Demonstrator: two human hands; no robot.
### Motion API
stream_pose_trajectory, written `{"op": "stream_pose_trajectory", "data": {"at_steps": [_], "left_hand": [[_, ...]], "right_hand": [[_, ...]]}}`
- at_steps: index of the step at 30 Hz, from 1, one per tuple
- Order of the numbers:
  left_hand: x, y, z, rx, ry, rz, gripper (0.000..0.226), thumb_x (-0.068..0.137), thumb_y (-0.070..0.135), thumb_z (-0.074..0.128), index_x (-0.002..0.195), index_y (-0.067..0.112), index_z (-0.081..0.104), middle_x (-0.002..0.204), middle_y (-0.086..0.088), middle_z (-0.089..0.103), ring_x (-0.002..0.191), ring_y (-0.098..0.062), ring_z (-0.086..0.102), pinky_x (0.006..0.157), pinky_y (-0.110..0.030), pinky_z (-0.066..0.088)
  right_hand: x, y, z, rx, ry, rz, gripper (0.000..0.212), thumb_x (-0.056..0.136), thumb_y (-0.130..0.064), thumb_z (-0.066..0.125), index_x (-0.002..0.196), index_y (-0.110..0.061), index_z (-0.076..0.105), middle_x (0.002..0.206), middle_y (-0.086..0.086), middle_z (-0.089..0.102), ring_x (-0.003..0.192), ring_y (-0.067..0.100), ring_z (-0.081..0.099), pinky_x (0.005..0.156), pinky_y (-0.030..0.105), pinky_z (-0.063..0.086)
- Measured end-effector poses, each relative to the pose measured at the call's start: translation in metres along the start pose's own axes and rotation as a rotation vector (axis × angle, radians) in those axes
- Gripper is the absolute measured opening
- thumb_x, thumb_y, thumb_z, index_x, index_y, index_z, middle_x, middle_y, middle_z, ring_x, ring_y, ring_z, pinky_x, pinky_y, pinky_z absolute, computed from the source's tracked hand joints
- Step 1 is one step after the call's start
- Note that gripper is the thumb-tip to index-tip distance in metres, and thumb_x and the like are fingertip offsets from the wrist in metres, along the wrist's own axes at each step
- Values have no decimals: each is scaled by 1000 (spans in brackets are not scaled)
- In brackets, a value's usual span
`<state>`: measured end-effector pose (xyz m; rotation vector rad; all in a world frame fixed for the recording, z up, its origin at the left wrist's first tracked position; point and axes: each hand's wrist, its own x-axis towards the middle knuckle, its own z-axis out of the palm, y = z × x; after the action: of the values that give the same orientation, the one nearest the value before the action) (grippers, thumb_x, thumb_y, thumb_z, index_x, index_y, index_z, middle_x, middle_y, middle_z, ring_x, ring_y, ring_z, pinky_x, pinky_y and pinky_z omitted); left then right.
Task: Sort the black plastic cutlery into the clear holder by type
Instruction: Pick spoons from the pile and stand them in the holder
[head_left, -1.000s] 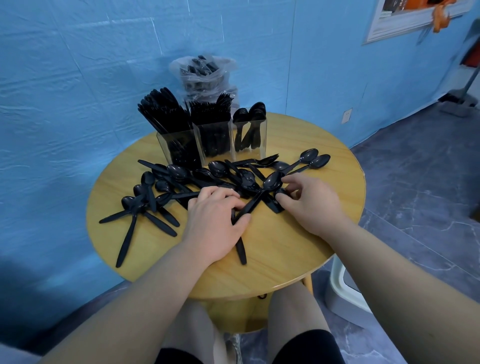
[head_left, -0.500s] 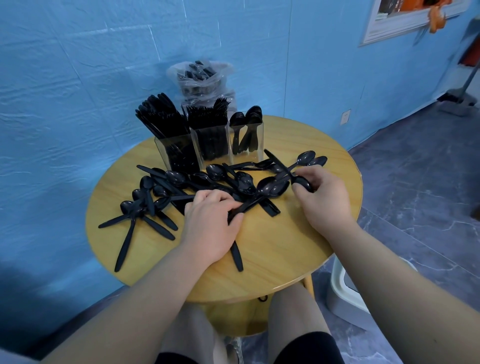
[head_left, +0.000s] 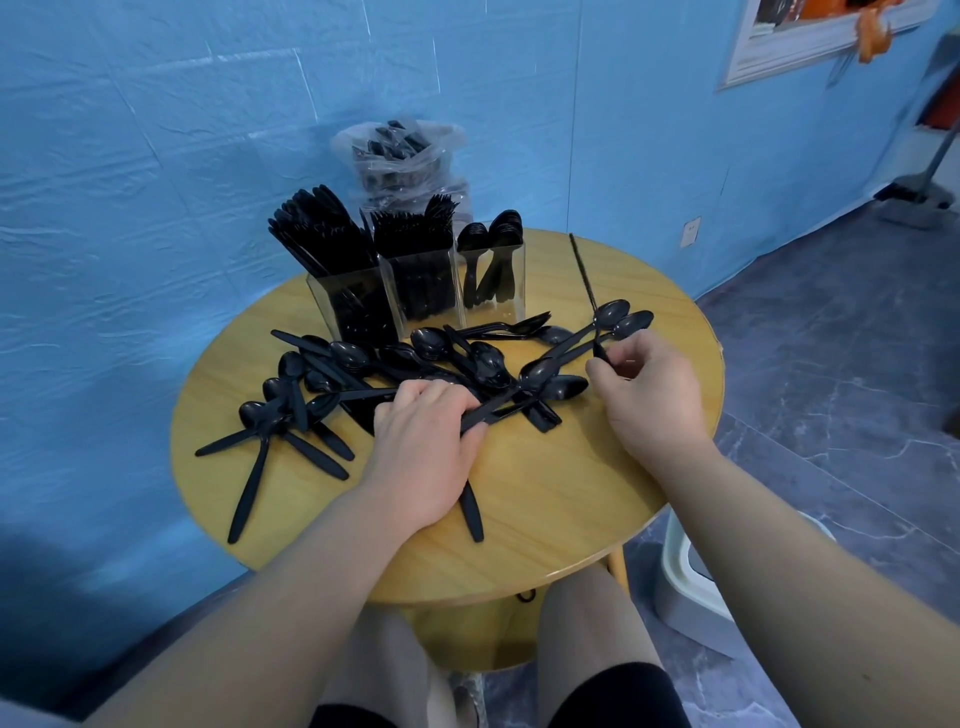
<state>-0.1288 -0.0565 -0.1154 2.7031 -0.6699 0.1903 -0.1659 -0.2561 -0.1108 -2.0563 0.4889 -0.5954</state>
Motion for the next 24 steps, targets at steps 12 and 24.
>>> {"op": "stream_pose_trajectory", "data": {"at_steps": [12,24], "left_hand": [[0,0,0,-8,9,1,16,95,42,48,97,32,60,115,16,53,124,-12,33,101,-37,29],[-1,0,0,-47,45,-20,7,90,41,57,90,34,59,109,17,55,118,-10,35,100,-35,29]], "right_hand": [[-1,1,-1,35,-48,-77,8,81,-24,74,86,-23,67,99,-6,62,91,8,56,77,19,43],[-2,2,-5,159,38,-64,16,87,-11,65,97,-22,57,86,-16,58,81,1,55,63,0,39]]}}
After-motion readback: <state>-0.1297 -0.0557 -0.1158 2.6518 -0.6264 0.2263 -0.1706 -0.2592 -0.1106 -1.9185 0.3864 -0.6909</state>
